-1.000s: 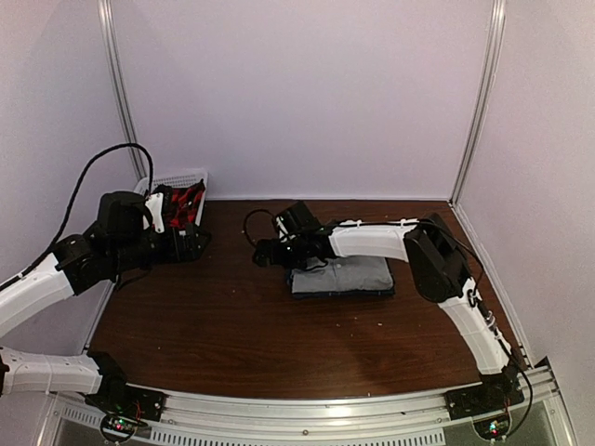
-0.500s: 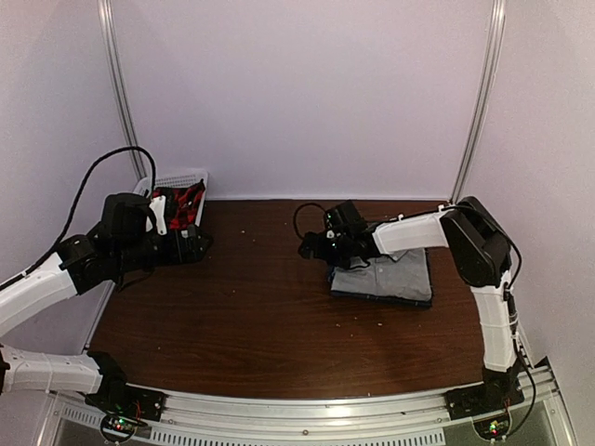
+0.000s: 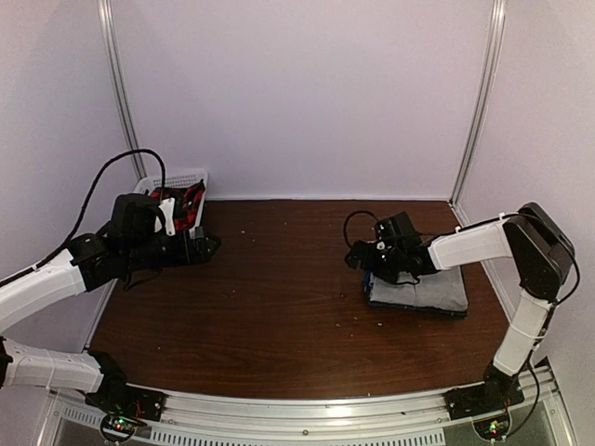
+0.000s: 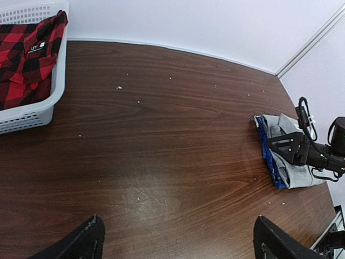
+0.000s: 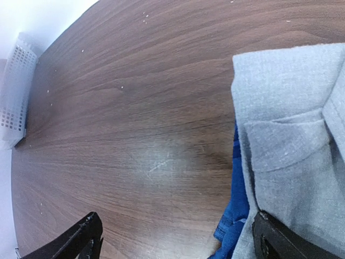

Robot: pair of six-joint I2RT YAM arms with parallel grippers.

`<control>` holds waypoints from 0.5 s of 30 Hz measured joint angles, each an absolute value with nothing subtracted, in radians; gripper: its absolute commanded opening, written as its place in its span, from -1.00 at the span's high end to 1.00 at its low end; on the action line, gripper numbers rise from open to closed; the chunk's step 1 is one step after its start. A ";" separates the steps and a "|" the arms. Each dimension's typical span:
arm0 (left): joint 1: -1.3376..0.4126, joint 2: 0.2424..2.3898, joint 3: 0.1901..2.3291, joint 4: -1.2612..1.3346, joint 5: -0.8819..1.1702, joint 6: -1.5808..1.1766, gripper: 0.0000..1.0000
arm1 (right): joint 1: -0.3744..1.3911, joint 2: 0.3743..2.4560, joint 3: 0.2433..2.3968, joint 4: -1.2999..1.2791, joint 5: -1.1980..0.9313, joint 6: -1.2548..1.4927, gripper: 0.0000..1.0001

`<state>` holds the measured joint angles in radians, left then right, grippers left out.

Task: Fold and stack the long sleeve shirts
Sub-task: Move the square-folded shirt to the corner of the board.

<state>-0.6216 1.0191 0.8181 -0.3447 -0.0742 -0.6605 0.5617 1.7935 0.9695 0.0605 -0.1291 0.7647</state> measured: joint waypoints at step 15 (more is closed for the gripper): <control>-0.622 1.077 0.818 -0.285 -0.020 -0.681 -0.95 | 0.507 1.539 0.692 0.085 -0.107 0.762 -0.99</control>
<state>-0.6216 1.0767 0.8181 -0.2852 -0.0200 -0.6807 0.5072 1.5387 0.6918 0.0853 -0.1066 0.7624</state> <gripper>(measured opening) 0.976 0.988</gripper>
